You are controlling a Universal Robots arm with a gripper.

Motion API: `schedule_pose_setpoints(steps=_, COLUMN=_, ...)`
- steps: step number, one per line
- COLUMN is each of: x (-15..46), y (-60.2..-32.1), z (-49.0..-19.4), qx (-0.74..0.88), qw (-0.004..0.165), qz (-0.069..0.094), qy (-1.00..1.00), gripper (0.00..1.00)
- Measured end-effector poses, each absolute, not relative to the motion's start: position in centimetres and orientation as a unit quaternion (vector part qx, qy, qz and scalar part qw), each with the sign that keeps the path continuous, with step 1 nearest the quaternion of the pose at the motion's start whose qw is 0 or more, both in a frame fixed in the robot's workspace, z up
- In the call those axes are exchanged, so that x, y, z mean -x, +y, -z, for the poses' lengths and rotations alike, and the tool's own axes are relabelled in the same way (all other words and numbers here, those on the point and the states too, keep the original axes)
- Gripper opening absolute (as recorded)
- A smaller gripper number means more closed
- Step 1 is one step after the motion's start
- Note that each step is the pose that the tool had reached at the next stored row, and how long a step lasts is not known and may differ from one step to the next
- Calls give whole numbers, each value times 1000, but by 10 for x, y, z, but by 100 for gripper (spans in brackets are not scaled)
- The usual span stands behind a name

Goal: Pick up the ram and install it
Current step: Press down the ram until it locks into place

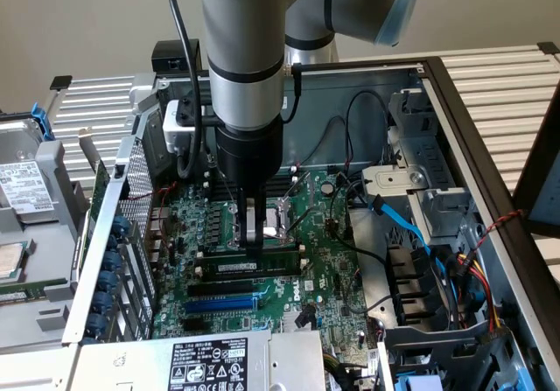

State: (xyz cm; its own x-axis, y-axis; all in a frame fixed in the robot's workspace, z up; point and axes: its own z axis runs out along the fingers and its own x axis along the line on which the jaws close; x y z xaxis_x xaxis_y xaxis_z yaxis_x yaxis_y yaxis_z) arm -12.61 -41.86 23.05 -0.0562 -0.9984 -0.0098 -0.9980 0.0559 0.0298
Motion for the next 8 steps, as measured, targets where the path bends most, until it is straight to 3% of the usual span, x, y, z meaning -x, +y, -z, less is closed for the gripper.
schedule_pose_setpoints(steps=8, x=126, y=-419, z=-231, qx=-687, qw=7, qz=14, qy=-727, gripper=10)
